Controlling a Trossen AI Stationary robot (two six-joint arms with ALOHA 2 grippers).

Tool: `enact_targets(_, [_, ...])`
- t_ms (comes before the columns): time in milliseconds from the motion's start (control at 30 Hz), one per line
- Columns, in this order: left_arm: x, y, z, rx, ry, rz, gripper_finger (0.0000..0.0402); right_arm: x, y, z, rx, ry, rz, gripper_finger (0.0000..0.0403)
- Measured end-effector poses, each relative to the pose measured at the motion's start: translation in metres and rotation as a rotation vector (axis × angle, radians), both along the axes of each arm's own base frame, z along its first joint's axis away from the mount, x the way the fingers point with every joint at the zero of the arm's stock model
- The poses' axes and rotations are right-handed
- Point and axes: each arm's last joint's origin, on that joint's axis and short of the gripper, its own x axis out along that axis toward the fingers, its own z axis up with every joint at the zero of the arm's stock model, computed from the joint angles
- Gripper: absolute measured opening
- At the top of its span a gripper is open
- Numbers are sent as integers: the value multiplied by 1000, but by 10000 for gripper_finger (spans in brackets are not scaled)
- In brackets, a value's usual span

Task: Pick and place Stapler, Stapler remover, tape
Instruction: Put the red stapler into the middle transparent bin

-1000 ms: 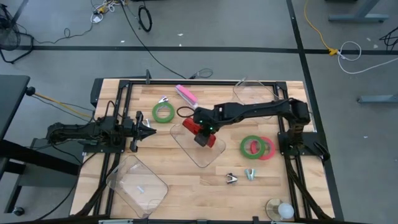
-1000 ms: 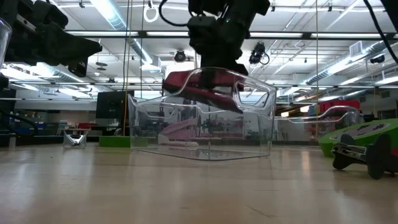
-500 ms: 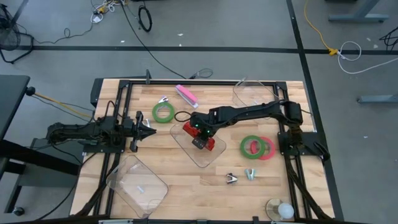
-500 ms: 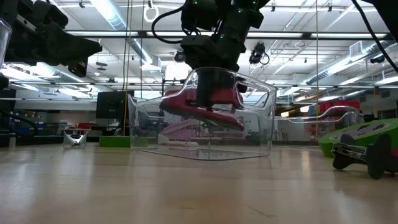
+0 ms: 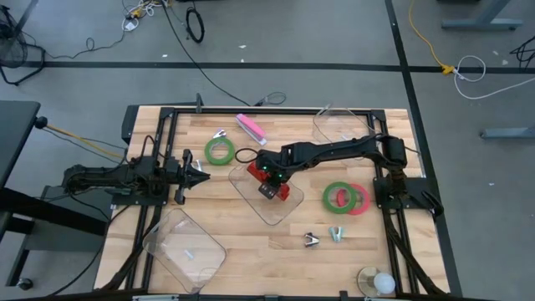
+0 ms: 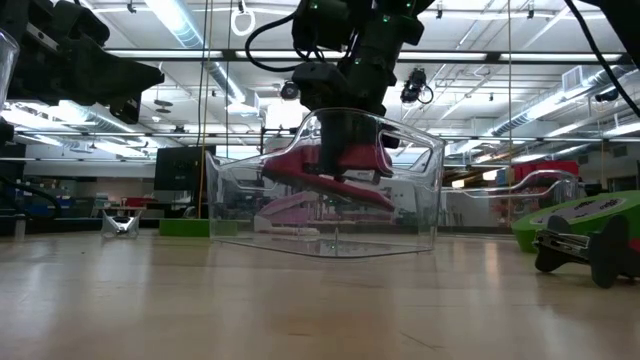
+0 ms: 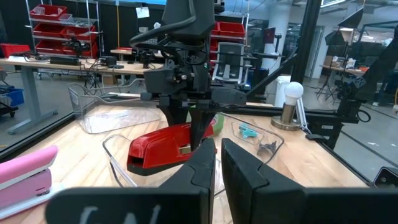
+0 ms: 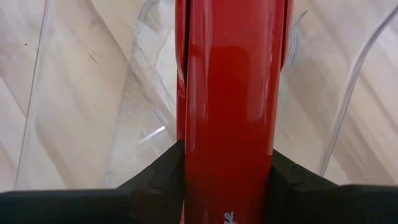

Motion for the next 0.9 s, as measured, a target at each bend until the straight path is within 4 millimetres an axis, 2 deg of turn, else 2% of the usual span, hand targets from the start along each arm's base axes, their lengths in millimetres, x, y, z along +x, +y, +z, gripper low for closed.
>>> enact_targets(900, [0,0,0,0,0,0,30,-2,-1,0,-39,18,0,142])
